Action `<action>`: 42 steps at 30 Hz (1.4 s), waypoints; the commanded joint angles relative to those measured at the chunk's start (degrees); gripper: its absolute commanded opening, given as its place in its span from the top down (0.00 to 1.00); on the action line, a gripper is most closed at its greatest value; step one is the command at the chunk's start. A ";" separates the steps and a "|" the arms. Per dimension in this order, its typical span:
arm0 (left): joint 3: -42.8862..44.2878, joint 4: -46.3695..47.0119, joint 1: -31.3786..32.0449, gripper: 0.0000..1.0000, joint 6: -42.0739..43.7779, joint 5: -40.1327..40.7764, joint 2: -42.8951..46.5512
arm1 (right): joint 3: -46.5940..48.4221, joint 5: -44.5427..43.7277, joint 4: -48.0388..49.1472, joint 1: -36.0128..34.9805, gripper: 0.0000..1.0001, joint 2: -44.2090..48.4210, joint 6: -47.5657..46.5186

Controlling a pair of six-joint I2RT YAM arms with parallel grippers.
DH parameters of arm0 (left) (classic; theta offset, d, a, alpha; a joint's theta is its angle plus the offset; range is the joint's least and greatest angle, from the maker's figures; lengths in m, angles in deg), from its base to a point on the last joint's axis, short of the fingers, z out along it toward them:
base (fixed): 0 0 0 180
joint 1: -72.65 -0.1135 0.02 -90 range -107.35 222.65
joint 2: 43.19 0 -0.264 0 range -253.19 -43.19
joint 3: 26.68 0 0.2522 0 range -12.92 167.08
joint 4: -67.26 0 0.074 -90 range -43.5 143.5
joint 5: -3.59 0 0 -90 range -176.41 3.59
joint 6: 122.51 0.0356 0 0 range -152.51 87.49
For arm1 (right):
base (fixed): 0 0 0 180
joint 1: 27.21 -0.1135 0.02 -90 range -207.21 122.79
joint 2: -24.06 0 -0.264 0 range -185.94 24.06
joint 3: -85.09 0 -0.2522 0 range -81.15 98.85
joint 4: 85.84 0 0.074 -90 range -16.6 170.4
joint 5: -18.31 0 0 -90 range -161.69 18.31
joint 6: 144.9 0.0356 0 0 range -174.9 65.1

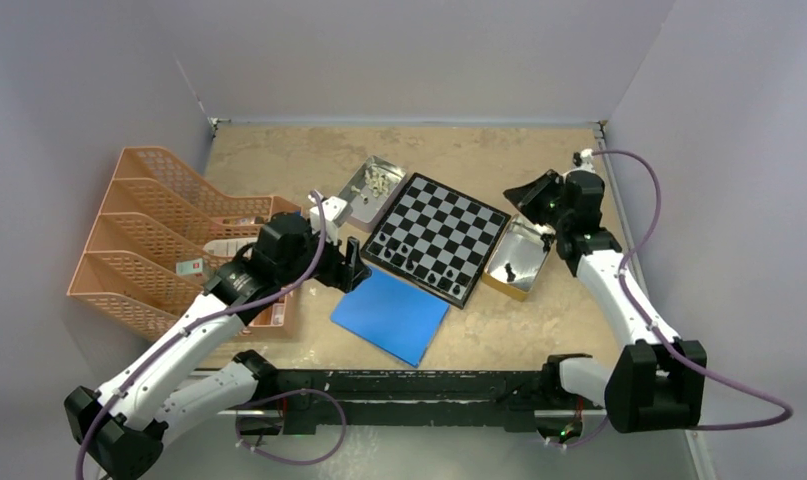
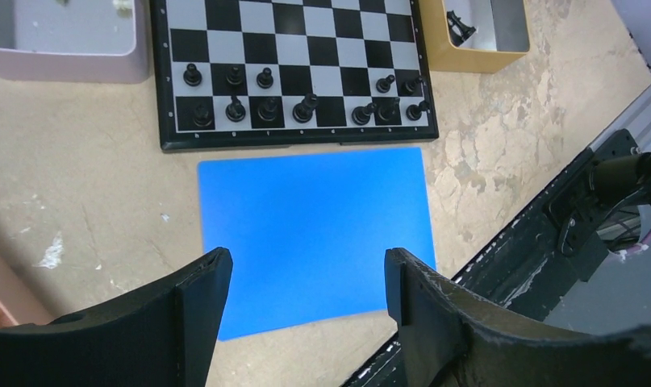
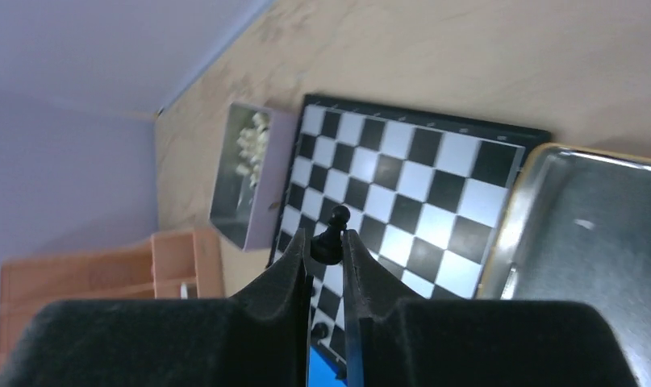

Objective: Set up the chess pieces on the board
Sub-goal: Place the chess piece on the chessboard.

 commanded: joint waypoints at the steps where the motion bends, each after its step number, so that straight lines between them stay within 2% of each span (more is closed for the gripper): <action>1: 2.55 1.60 0.05 0.32 -4.50 -3.59 -2.39 | -0.66 12.79 15.37 -2.27 0.91 3.58 -10.09; 6: 4.86 5.11 -0.02 0.35 -8.91 -11.47 -5.92 | 0.81 9.23 16.21 -12.60 0.92 0.82 -18.17; 8: 8.13 4.49 0.00 0.36 -9.73 -11.60 -7.99 | 1.27 8.25 17.69 -17.85 0.92 -0.35 -20.90; 14: 18.71 1.44 -0.48 0.41 -12.30 -11.11 -12.72 | -1.95 9.72 26.01 -24.40 0.94 -0.51 -25.93; 17: 23.02 1.20 -0.70 0.43 -13.29 -12.77 -14.72 | -5.98 10.42 31.14 -25.66 0.94 1.23 -28.27; 22: 29.52 0.41 -0.73 0.46 -13.26 -16.21 -17.91 | -13.37 16.38 42.82 -26.87 0.92 7.13 -30.44; 31: 36.81 -2.46 -0.73 0.56 -10.50 -25.80 -25.69 | -18.62 19.57 50.81 -27.88 0.92 14.90 -33.54; 42: 41.00 -1.82 -0.77 0.57 -8.84 -28.48 -30.89 | -17.63 20.15 49.94 -30.84 0.93 13.38 -36.24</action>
